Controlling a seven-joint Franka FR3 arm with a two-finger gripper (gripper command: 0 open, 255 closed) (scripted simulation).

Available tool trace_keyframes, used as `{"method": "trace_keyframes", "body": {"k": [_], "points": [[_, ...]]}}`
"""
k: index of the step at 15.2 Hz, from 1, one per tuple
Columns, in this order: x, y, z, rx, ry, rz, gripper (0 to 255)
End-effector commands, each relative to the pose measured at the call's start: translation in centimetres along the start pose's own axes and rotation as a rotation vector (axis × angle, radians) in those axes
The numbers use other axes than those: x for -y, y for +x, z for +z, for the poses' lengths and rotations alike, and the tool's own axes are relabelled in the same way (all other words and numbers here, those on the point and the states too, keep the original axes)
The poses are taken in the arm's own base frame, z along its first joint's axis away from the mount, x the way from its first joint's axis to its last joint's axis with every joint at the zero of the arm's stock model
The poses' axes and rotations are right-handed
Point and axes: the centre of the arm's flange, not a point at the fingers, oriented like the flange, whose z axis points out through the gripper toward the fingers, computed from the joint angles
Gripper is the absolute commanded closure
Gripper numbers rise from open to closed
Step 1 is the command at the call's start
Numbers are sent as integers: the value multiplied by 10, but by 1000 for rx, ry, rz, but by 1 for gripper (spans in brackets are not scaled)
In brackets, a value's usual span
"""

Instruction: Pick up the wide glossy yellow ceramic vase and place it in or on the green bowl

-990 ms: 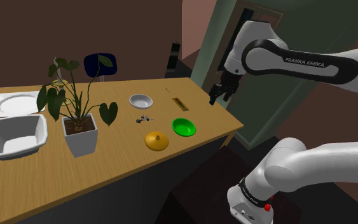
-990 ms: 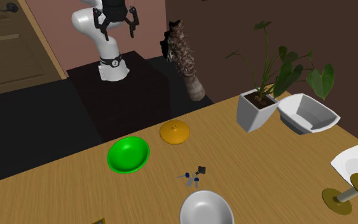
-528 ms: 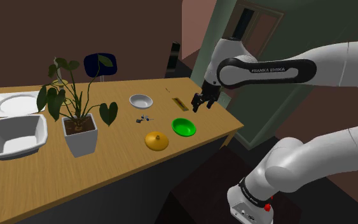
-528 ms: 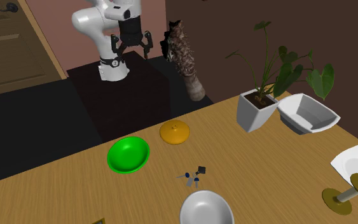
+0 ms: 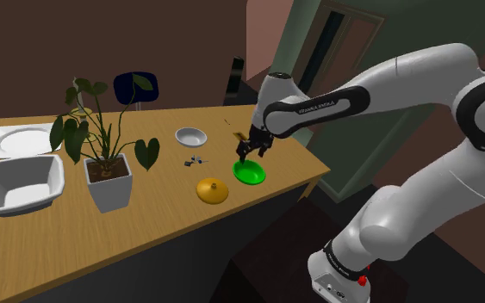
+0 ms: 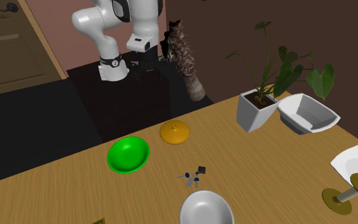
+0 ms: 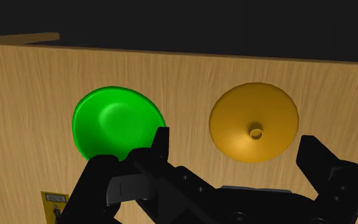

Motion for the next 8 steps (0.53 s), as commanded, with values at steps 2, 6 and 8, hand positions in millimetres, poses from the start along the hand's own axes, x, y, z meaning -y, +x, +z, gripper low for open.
{"method": "trace_keyframes", "body": {"k": [2,6,8], "points": [[14,18,32,1,1,-2,0],[34,42,75,3,1,-5,0],[45,55,96,3,1,-7,0]]}}
